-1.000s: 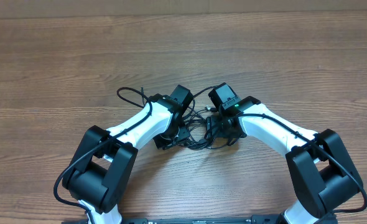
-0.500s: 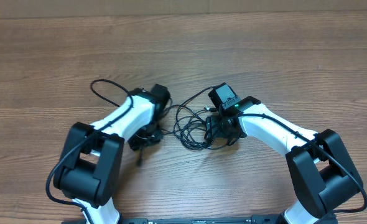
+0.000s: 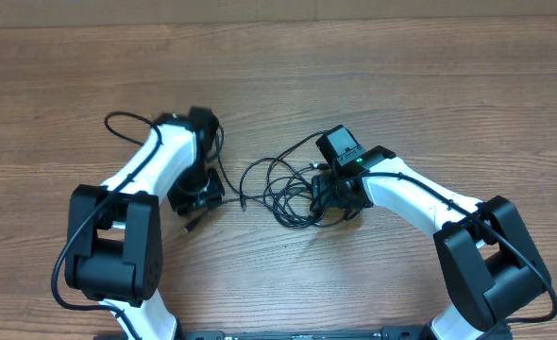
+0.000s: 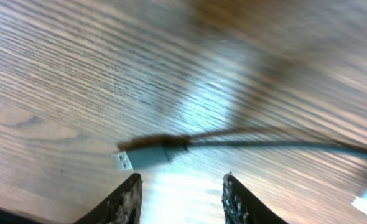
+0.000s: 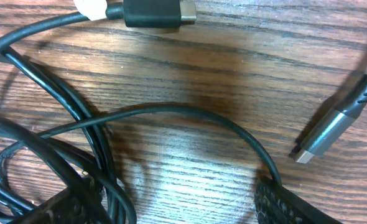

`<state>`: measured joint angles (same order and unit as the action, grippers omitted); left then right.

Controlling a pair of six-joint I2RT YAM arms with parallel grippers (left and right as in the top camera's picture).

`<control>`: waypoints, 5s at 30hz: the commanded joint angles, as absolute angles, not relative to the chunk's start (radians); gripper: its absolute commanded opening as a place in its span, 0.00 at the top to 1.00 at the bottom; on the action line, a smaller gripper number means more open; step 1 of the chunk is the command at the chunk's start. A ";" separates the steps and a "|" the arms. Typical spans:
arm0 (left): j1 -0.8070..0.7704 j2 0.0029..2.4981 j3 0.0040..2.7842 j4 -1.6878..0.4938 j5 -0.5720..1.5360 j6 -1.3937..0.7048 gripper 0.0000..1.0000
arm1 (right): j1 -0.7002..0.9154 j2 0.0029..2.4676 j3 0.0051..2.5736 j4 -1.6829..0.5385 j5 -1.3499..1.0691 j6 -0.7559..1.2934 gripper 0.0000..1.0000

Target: Untangle cables

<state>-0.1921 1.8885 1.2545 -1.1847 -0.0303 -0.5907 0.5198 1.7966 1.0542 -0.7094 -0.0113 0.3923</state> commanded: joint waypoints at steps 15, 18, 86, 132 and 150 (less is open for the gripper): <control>-0.430 1.897 1.297 -1.021 0.250 -0.741 0.59 | 0.524 1.796 1.047 -0.701 -0.031 0.392 0.24; -0.473 1.897 1.257 -0.967 0.241 -0.790 0.60 | 0.524 1.796 1.047 -0.701 -0.031 0.392 0.24; -0.358 1.896 1.082 -0.818 0.393 -0.705 0.94 | 0.502 1.795 1.101 -0.697 -0.241 0.366 0.66; -0.559 1.885 1.174 -0.778 0.162 -0.997 0.62 | 0.503 1.796 1.051 -0.701 -0.263 0.579 0.57; -0.542 1.885 1.174 -0.698 0.210 -1.011 0.74 | 0.503 1.796 1.051 -0.701 -0.259 0.576 0.56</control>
<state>-0.5476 1.8816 1.1545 -0.7078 0.2050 -0.9962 0.5053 1.7966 1.0637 -0.7063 -0.2581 0.5735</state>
